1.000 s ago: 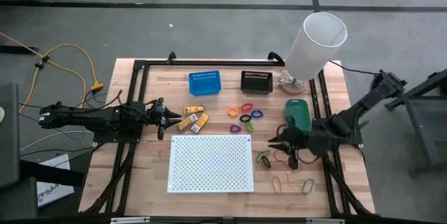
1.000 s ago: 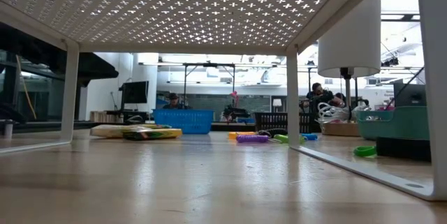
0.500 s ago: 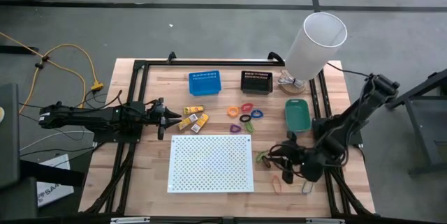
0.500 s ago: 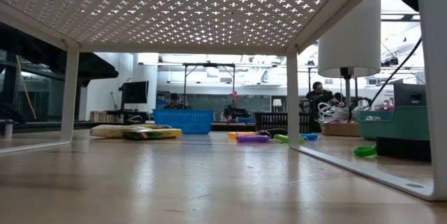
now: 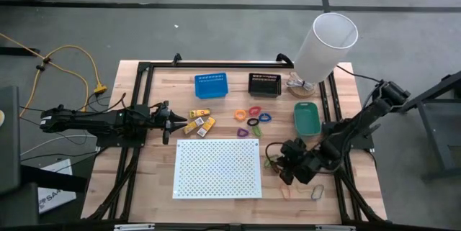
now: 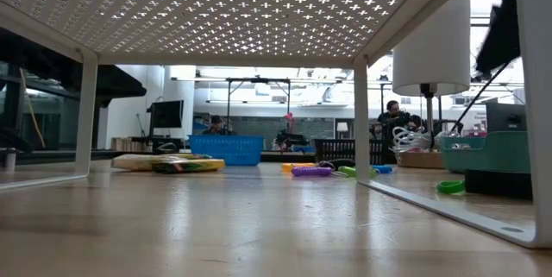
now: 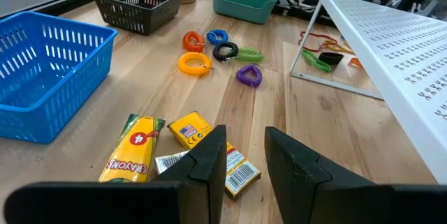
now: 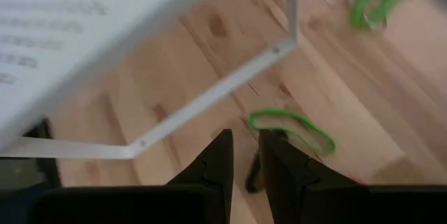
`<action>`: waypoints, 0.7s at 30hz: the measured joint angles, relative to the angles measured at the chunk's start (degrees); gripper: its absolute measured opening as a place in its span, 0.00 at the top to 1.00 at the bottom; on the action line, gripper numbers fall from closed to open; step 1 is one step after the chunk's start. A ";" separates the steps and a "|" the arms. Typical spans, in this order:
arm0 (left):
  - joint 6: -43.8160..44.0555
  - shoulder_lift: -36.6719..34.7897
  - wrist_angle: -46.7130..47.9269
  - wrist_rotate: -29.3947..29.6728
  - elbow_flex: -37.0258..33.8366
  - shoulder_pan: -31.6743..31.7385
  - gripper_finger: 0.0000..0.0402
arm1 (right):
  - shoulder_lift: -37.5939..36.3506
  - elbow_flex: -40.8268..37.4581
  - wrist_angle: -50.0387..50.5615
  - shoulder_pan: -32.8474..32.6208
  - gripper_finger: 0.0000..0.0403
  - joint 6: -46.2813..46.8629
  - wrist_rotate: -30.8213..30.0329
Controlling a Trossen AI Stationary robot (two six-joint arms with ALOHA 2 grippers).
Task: Pick & Place Office Desk Supplies
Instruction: Put the black rubber band into the green bin
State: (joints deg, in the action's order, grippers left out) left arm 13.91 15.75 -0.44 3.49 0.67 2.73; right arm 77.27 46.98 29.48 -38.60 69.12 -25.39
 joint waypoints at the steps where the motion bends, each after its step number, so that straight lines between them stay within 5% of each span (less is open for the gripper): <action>1: -0.02 -0.02 0.01 -0.01 0.00 0.00 0.76 | 0.52 -0.01 0.70 0.33 0.86 0.55 0.82; 21: 0.00 -0.02 -0.01 -0.01 0.00 0.00 0.76 | 11.56 -0.02 -1.24 1.21 0.86 7.41 4.78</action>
State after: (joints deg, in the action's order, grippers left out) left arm 13.91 15.73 -0.45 3.49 0.67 2.72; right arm 88.83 46.96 28.24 -37.39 76.53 -20.61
